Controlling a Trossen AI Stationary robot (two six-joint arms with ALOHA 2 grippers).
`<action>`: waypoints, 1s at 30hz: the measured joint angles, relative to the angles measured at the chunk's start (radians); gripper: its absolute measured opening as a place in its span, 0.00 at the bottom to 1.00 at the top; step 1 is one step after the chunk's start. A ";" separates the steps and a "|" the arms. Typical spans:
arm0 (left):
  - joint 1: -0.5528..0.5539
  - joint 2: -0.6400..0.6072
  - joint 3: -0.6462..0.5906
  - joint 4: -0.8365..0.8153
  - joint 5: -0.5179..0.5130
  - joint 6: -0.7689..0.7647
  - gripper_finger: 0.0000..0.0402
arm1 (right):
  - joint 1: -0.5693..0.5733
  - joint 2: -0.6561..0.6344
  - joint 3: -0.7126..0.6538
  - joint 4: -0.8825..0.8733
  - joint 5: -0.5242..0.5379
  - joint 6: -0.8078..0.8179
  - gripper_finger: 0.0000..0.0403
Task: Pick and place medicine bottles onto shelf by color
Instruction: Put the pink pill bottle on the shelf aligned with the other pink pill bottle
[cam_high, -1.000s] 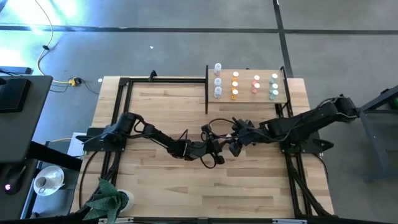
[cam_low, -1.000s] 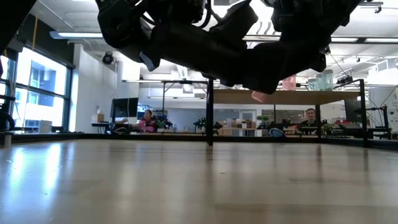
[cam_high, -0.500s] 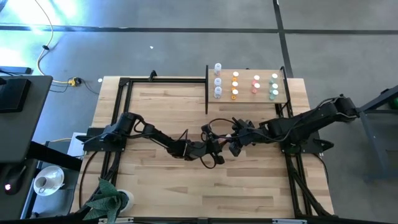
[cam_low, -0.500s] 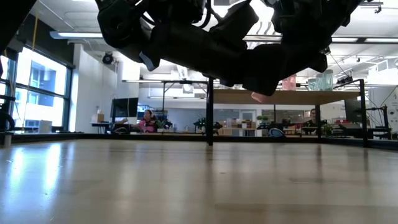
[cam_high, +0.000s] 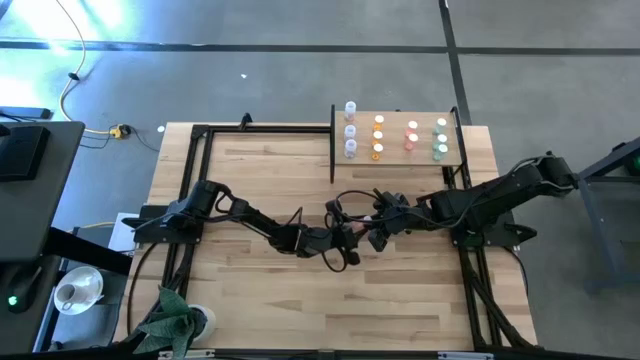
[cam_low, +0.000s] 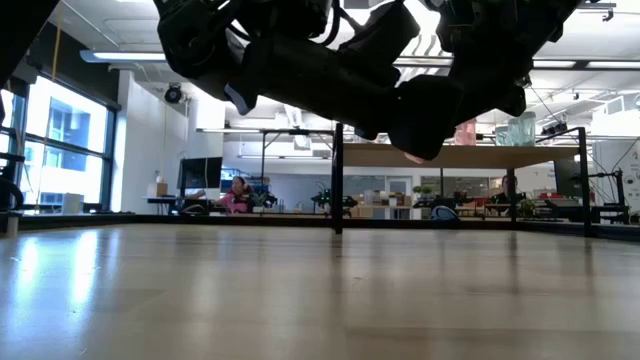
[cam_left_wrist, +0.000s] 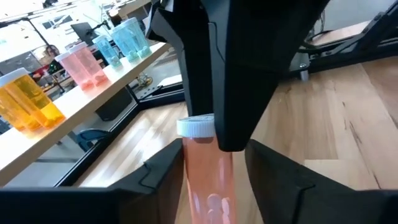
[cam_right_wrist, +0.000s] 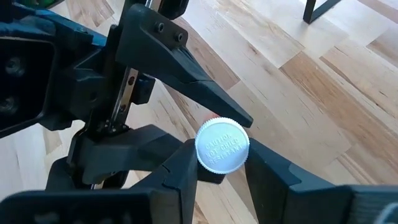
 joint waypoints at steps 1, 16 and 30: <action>0.000 0.000 0.000 -0.003 -0.002 0.000 0.41 | 0.000 0.000 0.000 -0.001 0.000 0.000 0.26; -0.043 0.000 0.000 -0.007 -0.236 0.089 0.51 | -0.055 -0.058 0.000 -0.110 0.007 -0.026 0.26; -0.001 0.000 0.001 -0.091 0.175 -0.207 0.51 | -0.163 -0.305 0.000 -0.178 0.013 -0.075 0.26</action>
